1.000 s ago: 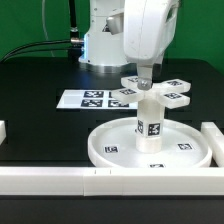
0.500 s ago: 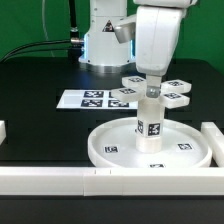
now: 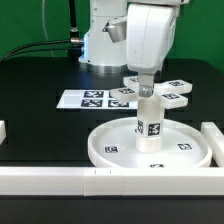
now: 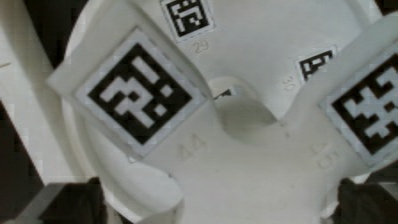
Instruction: Assemble round table
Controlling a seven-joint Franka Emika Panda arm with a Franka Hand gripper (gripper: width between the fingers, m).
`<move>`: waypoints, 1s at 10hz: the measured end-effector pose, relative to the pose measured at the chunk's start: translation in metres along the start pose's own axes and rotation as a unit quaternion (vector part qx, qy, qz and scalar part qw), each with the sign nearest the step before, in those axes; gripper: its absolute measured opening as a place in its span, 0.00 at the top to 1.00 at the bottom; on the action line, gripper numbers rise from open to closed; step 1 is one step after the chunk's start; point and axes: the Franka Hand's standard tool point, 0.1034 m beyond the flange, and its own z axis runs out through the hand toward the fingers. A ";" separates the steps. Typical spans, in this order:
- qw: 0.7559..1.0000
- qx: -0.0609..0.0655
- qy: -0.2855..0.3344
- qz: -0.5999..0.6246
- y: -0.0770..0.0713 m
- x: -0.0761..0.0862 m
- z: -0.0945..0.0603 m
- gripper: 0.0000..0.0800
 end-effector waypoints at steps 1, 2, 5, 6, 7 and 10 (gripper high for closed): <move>1.000 0.001 0.000 0.000 0.000 0.000 0.001 0.19; 1.000 0.001 0.000 0.000 0.000 0.000 0.001 0.19; 1.000 0.001 0.000 0.001 0.000 0.000 0.001 0.19; 1.000 0.000 0.000 0.004 0.000 0.001 0.001 0.19; 1.000 0.001 0.000 0.010 -0.001 0.002 0.001 0.19; 0.998 0.002 0.001 0.059 -0.004 0.008 0.000 0.19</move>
Offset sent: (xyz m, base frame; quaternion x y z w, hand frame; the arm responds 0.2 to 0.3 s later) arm 0.0023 0.0027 -0.0052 -0.0050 0.0029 0.0039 1.0000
